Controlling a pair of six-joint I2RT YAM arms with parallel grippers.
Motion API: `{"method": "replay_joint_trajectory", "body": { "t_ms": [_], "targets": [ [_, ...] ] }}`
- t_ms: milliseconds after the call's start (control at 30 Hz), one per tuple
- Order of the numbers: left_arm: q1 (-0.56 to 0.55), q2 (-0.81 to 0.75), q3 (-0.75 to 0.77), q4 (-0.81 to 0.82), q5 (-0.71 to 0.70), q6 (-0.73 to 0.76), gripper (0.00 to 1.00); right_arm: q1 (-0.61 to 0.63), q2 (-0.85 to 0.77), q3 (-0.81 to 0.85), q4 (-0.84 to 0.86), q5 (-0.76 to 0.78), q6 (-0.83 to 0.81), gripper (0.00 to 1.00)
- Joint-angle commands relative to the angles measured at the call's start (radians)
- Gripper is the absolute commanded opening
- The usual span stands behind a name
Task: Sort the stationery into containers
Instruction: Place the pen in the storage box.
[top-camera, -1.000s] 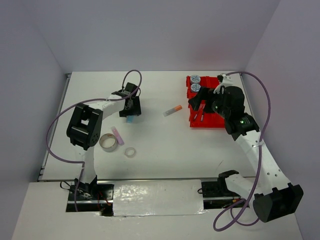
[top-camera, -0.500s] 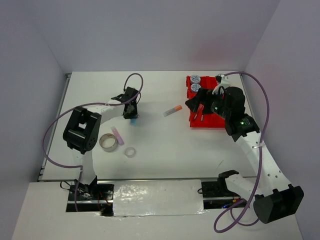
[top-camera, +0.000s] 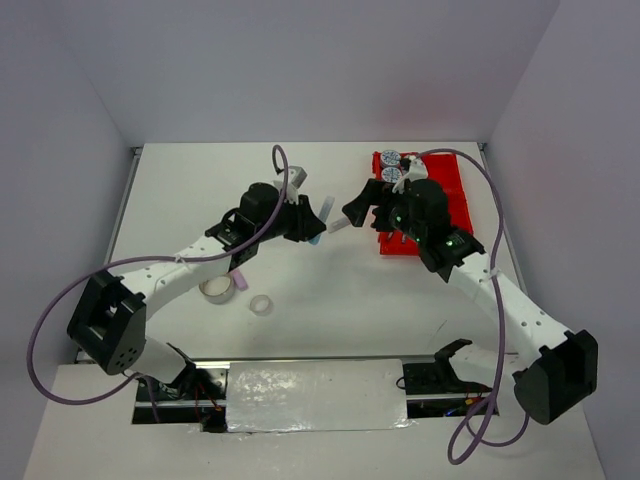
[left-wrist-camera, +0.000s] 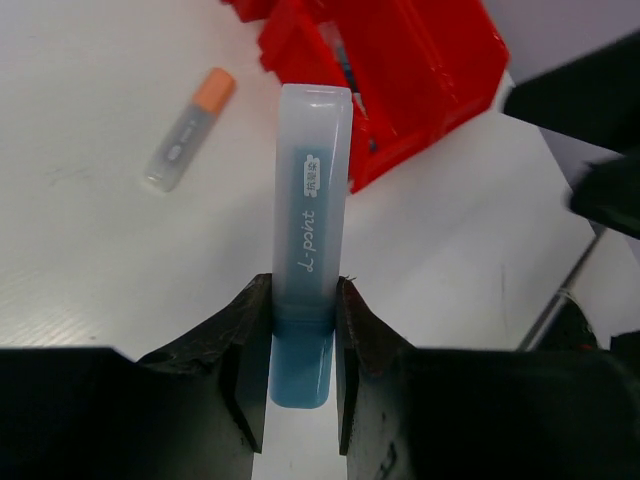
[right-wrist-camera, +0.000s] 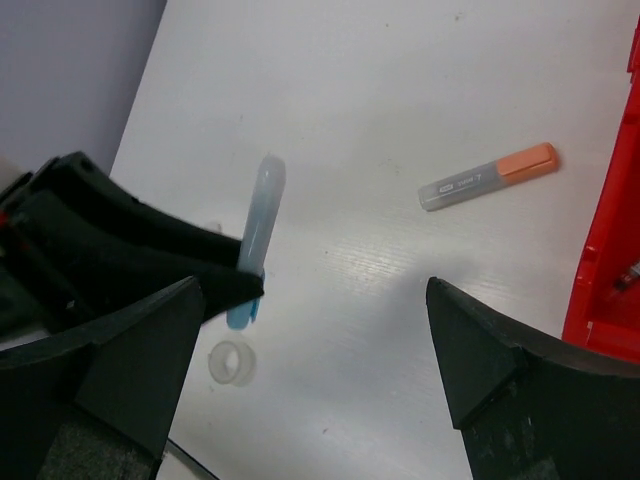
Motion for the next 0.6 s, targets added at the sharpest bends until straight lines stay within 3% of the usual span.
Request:
{"method": "replay_joint_trajectory", "body": {
  "t_ms": [0, 467, 567],
  "targets": [
    [-0.037, -0.036, -0.061, 0.186, 0.090, -0.020, 0.00, 0.044, 0.041, 0.048, 0.041, 0.189, 0.062, 0.98],
    [-0.054, -0.066, -0.097, 0.330, 0.173, -0.074, 0.00, 0.108, 0.180, -0.011, 0.200, 0.035, 0.156, 0.72],
    [-0.054, -0.048, -0.097, 0.342, 0.182, -0.083, 0.06, 0.114, 0.217, -0.001, 0.234, -0.008, 0.165, 0.58]
  ]
}}
